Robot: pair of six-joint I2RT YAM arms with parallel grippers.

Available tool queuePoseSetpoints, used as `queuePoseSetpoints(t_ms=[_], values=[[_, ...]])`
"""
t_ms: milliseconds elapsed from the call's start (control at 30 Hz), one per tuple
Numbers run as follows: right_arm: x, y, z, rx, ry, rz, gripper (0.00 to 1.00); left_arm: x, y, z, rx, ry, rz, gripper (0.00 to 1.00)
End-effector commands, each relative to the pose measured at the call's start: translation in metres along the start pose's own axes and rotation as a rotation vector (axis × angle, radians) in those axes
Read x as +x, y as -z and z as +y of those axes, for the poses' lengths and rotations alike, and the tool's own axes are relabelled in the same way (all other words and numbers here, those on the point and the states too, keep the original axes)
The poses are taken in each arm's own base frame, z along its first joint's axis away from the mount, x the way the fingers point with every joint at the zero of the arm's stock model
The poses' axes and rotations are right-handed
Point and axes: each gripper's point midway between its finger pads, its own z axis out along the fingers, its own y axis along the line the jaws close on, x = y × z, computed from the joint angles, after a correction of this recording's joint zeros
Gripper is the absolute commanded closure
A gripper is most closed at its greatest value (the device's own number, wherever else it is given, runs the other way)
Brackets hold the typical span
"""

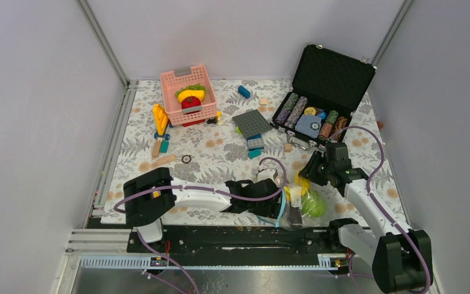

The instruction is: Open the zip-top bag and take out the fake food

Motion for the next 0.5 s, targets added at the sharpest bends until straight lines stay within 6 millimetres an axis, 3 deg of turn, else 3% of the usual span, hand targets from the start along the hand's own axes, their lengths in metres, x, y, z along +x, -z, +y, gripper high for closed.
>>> queuePoseSetpoints(t_ms=[0, 100, 267, 333, 467], values=[[-0.002, 0.001, 0.004, -0.017, 0.008, -0.012, 1.0, -0.021, 0.016, -0.01, 0.004, -0.032, -0.077, 0.43], [-0.002, 0.0, 0.003, -0.011, 0.01, -0.015, 1.0, -0.034, 0.04, 0.002, -0.055, -0.081, -0.119, 0.45], [-0.005, -0.001, 0.001, 0.001, 0.017, -0.02, 1.0, -0.073, 0.095, 0.03, -0.121, -0.141, -0.216, 0.45], [-0.005, 0.0, 0.001, 0.002, 0.02, -0.02, 1.0, -0.089, 0.117, 0.046, -0.14, -0.144, -0.253, 0.47], [-0.006, 0.0, 0.002, -0.002, 0.018, -0.024, 1.0, -0.139, 0.165, 0.098, -0.238, -0.083, -0.394, 0.48]])
